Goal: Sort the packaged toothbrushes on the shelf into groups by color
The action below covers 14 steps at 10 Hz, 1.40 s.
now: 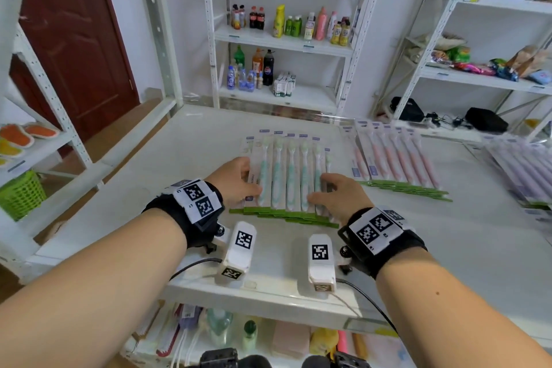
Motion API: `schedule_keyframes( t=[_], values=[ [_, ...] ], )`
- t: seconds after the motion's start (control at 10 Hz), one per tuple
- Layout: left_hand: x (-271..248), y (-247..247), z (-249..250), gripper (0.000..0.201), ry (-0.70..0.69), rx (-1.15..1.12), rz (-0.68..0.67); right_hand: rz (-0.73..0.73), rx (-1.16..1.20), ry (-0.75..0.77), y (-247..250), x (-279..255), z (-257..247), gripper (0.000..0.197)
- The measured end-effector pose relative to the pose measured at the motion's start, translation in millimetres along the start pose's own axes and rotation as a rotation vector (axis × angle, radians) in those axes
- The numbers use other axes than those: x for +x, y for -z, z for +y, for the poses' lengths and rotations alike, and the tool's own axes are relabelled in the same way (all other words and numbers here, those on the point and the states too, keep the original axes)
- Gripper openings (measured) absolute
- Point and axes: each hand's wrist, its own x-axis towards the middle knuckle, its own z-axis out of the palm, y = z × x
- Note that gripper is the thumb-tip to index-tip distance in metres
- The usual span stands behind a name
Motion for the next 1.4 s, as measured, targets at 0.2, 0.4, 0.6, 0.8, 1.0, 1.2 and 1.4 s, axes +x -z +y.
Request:
schedule_keyframes(
  t=[0.2,0.4,0.6,0.8,1.0,1.2,1.4],
  values=[
    [38,11,-3,0.048,-0.014,-0.027,0.005,0.010,0.008,-0.019,-2,36,-8,0.055],
    [70,20,-4,0.042,-0.042,-0.080,0.006,0.017,0.039,-0.009,-4,72,-12,0.069],
    [93,29,-3,0.042,-0.051,-0.045,-0.010,0.011,0.067,-0.033,-7,99,-14,0.071],
    [106,31,-5,0.051,-0.044,-0.040,-0.006,0.023,0.102,-0.046,-9,111,-15,0.072],
    [113,29,-8,0.059,-0.029,-0.043,0.015,0.029,0.104,-0.031,-10,116,-13,0.073],
    [116,29,-8,0.075,0.026,0.059,0.041,0.046,0.127,0.006,-9,115,-10,0.068],
    [107,37,-3,0.076,-0.001,-0.022,0.102,0.098,0.185,0.110,5,95,-16,0.063]
  ],
)
